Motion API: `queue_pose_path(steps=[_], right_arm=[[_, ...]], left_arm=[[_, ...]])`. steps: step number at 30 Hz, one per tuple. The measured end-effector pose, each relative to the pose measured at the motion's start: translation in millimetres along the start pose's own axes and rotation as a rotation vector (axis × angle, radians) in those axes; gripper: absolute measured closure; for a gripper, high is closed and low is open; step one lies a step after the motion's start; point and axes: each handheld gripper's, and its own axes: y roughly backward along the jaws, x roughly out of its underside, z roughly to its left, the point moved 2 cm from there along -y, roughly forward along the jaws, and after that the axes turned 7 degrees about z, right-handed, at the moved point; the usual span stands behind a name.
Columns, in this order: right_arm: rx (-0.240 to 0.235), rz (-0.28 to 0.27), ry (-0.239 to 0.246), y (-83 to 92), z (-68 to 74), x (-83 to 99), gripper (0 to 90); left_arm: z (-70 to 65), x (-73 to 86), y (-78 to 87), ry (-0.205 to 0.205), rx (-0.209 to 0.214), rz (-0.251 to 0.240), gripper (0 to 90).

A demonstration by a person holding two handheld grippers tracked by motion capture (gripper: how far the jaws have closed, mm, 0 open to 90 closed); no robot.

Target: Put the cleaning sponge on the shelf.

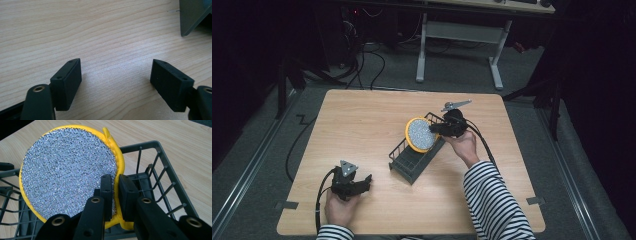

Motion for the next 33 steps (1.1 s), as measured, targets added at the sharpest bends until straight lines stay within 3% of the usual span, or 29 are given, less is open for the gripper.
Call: queue_pose_path(steps=[5, 7, 8, 14, 15, 21, 26, 31, 33], right_arm=[[0.014, 0.01, 0.011, 1.1, -0.4, 2.8, 84.2], [0.028, 0.01, 0.002, 1.2, -0.6, 5.0, 77.8], [0.041, -0.005, -0.014, 2.7, -0.9, 6.7, 69.8], [0.061, -0.044, -0.019, 13.4, -0.3, 7.3, 58.5], [0.076, -0.068, -0.02, 22.0, 0.7, 7.1, 55.1], [0.103, -0.122, -0.034, 40.1, 0.2, 12.0, 52.1], [0.158, -0.148, -0.058, 62.2, -3.6, 29.4, 51.3], [0.188, -0.148, -0.07, 75.7, -6.8, 42.7, 51.2], [0.194, -0.176, -0.098, 87.4, -9.3, 53.5, 51.3]], left_arm=[[0.0, 0.0, 0.0, 0.0, 0.0, 0.0, 25.5], [0.0, 0.0, 0.0, 0.0, 0.0, 0.0, 25.5], [0.0, 0.0, 0.0, 0.0, 0.0, 0.0, 25.5], [-0.1, -0.1, 0.0, 0.001, -0.001, 0.0, 25.5], [-0.1, -0.1, 0.0, 0.001, -0.001, 0.0, 25.5], [-0.1, -0.1, 0.0, 0.001, -0.001, 0.0, 25.5], [-0.1, -0.1, 0.0, 0.001, -0.001, 0.0, 25.5], [-0.1, -0.1, -0.1, 0.002, -0.001, 0.0, 25.5], [-0.1, -0.1, 0.0, 0.002, -0.001, 0.0, 25.5]])
